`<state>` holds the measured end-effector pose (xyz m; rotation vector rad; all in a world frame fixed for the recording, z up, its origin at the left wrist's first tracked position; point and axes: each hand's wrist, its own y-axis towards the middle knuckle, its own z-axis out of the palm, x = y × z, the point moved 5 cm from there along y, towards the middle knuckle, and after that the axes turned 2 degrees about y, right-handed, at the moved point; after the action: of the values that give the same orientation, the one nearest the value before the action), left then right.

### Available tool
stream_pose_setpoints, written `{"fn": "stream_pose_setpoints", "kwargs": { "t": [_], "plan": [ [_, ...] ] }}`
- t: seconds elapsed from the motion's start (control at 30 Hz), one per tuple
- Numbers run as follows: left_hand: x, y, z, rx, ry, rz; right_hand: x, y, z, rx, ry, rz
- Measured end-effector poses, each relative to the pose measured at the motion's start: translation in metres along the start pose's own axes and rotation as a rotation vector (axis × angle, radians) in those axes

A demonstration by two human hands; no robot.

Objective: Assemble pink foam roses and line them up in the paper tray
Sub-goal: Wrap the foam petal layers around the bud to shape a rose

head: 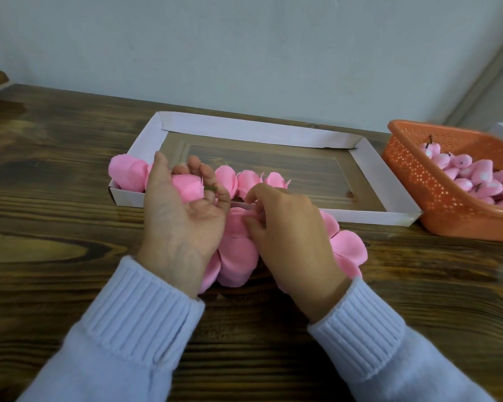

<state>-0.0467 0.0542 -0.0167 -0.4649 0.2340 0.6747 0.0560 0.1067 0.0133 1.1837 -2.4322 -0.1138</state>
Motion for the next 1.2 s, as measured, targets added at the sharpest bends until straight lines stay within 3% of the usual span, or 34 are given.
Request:
{"fn": "stream_pose_setpoints", "kwargs": {
  "t": [0.43,0.63,0.77,0.93,1.07,1.2],
  "plan": [
    [0.0,-0.001,0.0,-0.002,0.0,0.006,0.001,-0.003,-0.003,-0.122,0.061,-0.085],
    [0.0,-0.001,0.0,-0.005,-0.033,-0.006,0.002,0.0,0.005,-0.058,0.16,-0.149],
    [0.0,-0.001,0.0,-0.001,-0.042,-0.007,0.0,0.0,0.001,-0.115,0.203,-0.151],
    [-0.003,-0.005,0.003,0.049,-0.096,0.005,-0.015,0.0,-0.01,-0.216,0.557,0.093],
    [-0.004,-0.01,0.009,0.111,-0.07,0.043,-0.036,-0.002,-0.012,-0.16,0.845,0.371],
    [-0.003,-0.012,0.013,0.149,-0.011,0.073,-0.047,-0.005,-0.011,-0.111,1.349,0.563]
  ]
}}
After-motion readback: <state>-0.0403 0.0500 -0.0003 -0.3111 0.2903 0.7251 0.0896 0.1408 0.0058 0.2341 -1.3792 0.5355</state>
